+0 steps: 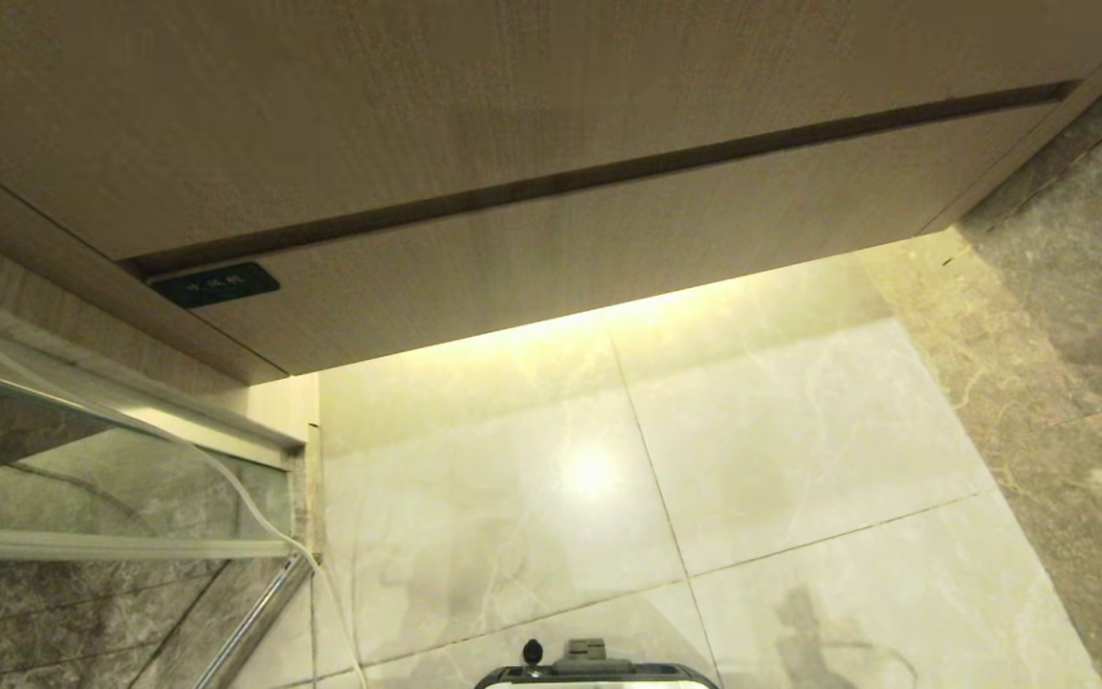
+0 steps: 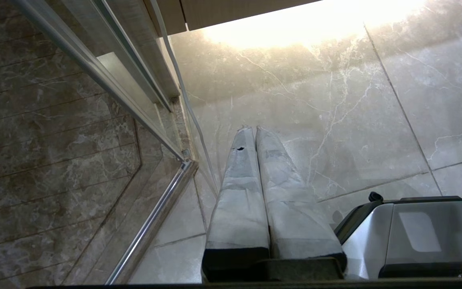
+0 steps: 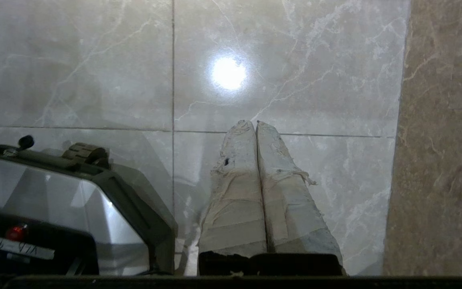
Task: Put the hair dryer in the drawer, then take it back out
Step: Pull open the drawer
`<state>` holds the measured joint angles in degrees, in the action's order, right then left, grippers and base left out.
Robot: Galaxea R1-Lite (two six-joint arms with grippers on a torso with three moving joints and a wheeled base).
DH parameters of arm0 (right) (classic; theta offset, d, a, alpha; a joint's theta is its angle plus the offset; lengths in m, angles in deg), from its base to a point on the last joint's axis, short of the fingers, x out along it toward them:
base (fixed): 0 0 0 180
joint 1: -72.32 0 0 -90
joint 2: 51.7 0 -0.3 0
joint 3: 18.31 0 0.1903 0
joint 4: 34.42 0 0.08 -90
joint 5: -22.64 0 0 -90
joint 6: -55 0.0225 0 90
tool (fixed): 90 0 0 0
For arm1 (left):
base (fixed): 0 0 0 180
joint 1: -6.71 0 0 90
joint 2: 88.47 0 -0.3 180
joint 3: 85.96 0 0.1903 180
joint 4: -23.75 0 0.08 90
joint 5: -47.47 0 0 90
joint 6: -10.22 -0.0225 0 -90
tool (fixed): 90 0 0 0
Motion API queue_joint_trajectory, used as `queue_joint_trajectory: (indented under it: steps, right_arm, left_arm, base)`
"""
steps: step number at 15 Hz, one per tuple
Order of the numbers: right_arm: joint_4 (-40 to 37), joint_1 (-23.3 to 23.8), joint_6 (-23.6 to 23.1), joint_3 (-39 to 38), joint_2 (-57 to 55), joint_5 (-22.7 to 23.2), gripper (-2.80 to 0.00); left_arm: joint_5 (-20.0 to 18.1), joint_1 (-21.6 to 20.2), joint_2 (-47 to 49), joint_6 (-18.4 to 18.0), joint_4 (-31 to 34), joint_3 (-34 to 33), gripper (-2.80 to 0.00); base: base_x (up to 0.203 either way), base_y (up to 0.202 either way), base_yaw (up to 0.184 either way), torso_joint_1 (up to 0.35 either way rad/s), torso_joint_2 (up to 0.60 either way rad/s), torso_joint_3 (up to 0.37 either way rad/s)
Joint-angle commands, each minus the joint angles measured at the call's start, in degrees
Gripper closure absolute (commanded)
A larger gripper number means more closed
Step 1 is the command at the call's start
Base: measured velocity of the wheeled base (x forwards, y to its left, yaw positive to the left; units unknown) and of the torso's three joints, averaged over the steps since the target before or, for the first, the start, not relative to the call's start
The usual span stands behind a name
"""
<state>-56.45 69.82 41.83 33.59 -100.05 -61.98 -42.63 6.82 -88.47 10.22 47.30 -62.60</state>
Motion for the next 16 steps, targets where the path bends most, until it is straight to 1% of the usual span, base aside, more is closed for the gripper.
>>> queue_joint_trajectory:
  steps: [1,3,5,6,7,8,10,12,16]
  right_arm:
    - [0.23,-1.97,1.08,-8.35,20.04,0.3,0.0]
    - [0.4,-3.82,2.61,-14.32,31.81,0.96,0.0]
    - [0.52,-4.4,3.28,-21.14,42.23,1.96,0.0]
    - [0.56,-4.22,3.86,-23.95,47.07,1.47,0.0]
    - [0.36,-4.5,4.45,-26.47,49.7,-1.11,0.0]
    - [0.11,-5.18,5.49,-27.64,50.64,-3.98,0.0]
    - [-3.61,-5.64,8.85,-27.66,50.64,-4.29,0.0]
    - [-3.37,-5.68,10.69,-27.65,50.64,-5.01,0.0]
    - [-3.45,-5.68,11.05,-27.56,50.64,-5.02,0.0]
  left_arm:
    - [0.01,-0.02,0.0,0.0,-0.01,-0.07,0.0]
    - [0.01,-0.02,0.0,0.0,-0.01,-0.09,0.0]
    - [0.01,0.03,0.0,0.0,-0.01,-0.09,0.0]
    - [0.01,0.06,0.0,0.0,-0.01,0.0,0.0]
    - [0.01,0.01,0.0,0.0,-0.01,0.0,0.0]
    - [0.01,-0.02,0.0,0.0,-0.01,0.0,0.0]
    - [0.01,-0.02,0.0,0.0,-0.01,-0.09,0.0]
    - [0.01,-0.02,0.0,0.0,-0.01,0.0,0.0]
    - [0.01,-0.02,0.0,0.0,-0.01,-0.09,0.0]
  base:
    - [0.0,0.0,0.0,0.0,0.0,0.0]
    - [0.0,0.0,0.0,0.0,0.0,0.0]
    - [0.0,0.0,0.0,0.0,0.0,0.0]
    - [0.0,0.0,0.0,0.0,0.0,0.0]
    - [0.0,0.0,0.0,0.0,0.0,0.0]
    - [0.0,0.0,0.0,0.0,0.0,0.0]
    - [0.0,0.0,0.0,0.0,0.0,0.0]
    - [0.0,0.0,0.0,0.0,0.0,0.0]
    - [0.0,0.0,0.0,0.0,0.0,0.0]
